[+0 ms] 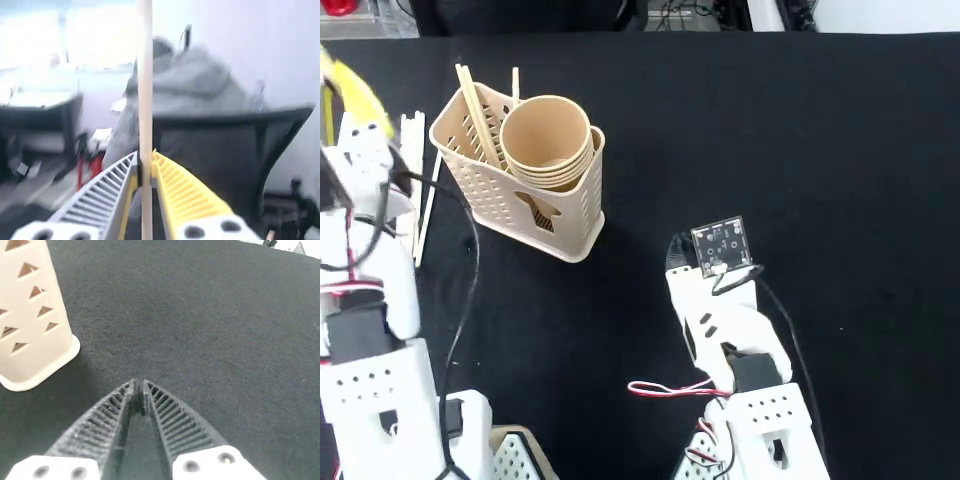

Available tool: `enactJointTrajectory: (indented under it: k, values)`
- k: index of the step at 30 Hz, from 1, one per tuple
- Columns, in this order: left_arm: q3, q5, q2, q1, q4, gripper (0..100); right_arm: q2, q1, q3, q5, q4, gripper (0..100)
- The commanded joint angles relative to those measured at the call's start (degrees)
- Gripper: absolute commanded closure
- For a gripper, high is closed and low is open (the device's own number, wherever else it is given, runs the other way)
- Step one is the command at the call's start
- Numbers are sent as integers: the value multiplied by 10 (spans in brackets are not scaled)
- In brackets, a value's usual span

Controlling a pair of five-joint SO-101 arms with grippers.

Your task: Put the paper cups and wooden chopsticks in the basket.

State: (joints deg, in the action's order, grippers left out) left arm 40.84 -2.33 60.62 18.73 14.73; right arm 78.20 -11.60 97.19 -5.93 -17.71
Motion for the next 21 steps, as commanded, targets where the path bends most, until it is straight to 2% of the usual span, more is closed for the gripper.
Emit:
enactJointTrajectory:
  k: [1, 5, 8, 13, 21]
  values:
    - [-35, 13, 7, -51, -79, 973, 5, -2, 0, -5, 1, 983]
    - [-51, 49, -36, -91, -84, 973, 6, -2, 0, -5, 1, 983]
    - [-51, 64, -94, -116, -120, 973, 6, -3, 0, -5, 2, 983]
    - [-52, 64, -203, -117, -172, 973, 6, -4, 0, -5, 4, 983]
    - [-48, 65, -282, -117, -191, 972, 6, -4, 0, -32, 3, 983]
